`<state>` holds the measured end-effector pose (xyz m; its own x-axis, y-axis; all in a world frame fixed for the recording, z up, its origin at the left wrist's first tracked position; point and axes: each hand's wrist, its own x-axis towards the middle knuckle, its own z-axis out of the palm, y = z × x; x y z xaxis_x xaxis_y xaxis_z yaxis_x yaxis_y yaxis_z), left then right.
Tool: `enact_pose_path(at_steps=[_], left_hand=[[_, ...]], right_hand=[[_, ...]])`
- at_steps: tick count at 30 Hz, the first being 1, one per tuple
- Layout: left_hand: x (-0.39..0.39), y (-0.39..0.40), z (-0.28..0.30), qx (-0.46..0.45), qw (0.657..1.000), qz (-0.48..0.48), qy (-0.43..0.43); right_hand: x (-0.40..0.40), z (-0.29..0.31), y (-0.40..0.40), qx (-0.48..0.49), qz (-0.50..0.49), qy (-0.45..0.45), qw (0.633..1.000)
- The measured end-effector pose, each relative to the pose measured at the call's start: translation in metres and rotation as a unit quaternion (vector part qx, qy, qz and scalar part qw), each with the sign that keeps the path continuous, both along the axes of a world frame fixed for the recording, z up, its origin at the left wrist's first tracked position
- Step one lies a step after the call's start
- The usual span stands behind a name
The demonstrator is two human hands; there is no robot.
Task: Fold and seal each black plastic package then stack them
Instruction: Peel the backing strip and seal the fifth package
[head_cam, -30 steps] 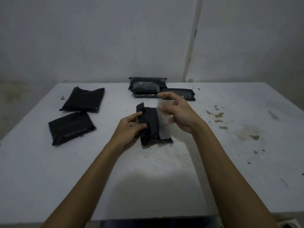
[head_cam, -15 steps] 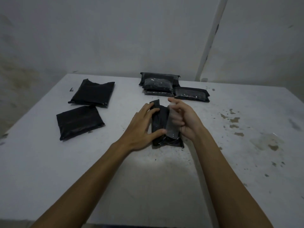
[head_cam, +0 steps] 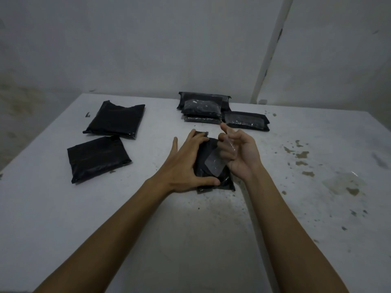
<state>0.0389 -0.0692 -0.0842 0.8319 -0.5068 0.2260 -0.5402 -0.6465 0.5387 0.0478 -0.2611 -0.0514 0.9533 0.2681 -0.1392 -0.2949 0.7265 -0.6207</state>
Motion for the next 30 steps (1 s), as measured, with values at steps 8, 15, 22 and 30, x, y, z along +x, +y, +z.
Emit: enact_pose_path(at_steps=[8,15,22,30], left_hand=[[0.0,-0.002,-0.003,-0.024,0.999,0.0,0.025],[-0.002,-0.002,0.001,-0.053,0.998,0.013,0.031],[-0.004,-0.001,0.0,-0.053,0.998,0.021,0.027],[-0.007,-0.001,0.001,-0.063,0.997,0.026,0.026]], right_hand=[[-0.002,0.002,-0.001,0.055,0.015,-0.011,0.998],[-0.004,0.012,0.009,-0.106,-0.035,-0.014,0.994],[-0.007,0.024,0.011,-0.203,-0.031,-0.064,0.976],[-0.014,0.045,0.009,-0.267,-0.008,-0.128,0.955]])
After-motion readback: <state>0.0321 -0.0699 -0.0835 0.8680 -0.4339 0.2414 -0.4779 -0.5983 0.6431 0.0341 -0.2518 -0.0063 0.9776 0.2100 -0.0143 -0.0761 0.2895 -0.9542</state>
